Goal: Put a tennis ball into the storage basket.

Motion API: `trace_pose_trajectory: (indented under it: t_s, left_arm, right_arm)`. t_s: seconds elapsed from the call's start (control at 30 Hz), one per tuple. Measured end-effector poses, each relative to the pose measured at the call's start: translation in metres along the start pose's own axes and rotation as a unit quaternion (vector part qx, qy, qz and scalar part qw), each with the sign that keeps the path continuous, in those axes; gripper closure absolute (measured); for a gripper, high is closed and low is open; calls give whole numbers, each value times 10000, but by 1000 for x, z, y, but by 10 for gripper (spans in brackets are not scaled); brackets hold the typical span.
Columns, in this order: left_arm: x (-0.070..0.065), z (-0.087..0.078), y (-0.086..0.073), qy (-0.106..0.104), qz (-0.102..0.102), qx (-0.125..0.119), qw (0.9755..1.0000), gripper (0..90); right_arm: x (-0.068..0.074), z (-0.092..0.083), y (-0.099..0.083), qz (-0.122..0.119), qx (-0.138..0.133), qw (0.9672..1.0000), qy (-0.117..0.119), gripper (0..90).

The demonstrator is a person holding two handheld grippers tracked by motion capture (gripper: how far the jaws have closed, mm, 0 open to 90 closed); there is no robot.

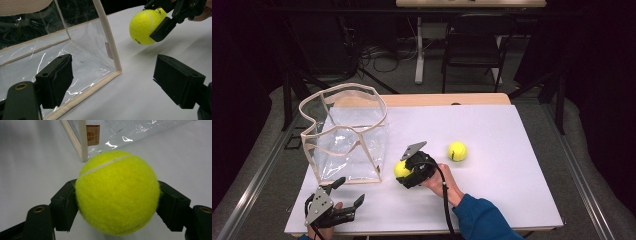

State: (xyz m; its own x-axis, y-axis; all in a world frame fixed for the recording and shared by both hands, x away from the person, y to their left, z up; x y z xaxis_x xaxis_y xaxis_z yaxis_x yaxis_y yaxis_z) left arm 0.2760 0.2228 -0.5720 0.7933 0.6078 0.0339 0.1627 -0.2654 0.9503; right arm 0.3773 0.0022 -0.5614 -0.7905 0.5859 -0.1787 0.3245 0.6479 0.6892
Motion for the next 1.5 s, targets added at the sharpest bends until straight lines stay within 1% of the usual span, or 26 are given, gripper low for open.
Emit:
trace_pose_trajectory:
  t_s: [0.23, 0.33, 0.73, 1.1, 1.13, 1.5]
  left_arm:
    - [0, 0, 0, 8, 4, -2, 10000, 158]
    - [-1, 0, 0, -1, 17, -7, 10000, 158]
    - [-1, 0, 0, 12, 18, -7, 10000, 158]
    - [0, 0, 0, 6, 11, -4, 10000, 158]
    - [0, 0, 0, 2, 21, 1, 10000, 158]
    - [0, -1, 0, 12, 5, -11, 10000, 158]
  right_arm:
    - [-3, -4, 0, 48, -66, 10000, -27, 259]
    - [-4, -5, 0, 68, -54, 10000, -36, 260]
    - [-6, -10, 3, 74, -158, 9998, -85, 260]
    - [-14, -21, 7, 148, -346, 9991, -200, 260]
    - [-15, -22, 8, 125, -352, 9991, -208, 260]
    - [-21, -31, 11, 170, -465, 9983, -312, 260]
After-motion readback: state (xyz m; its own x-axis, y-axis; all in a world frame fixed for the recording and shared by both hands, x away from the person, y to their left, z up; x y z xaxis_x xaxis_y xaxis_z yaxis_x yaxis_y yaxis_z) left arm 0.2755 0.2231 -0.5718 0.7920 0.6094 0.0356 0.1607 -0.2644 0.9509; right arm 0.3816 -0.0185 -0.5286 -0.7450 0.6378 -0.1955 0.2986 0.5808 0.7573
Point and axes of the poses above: each handheld gripper's, and its own axes: z roughly forward along the jaws, y roughly out of its top, x roughly to its left, the point moved 6 cm from there along z, roughly forward along the jaws, and after that the axes turned 14 degrees about -y, right-handed, at the moved point
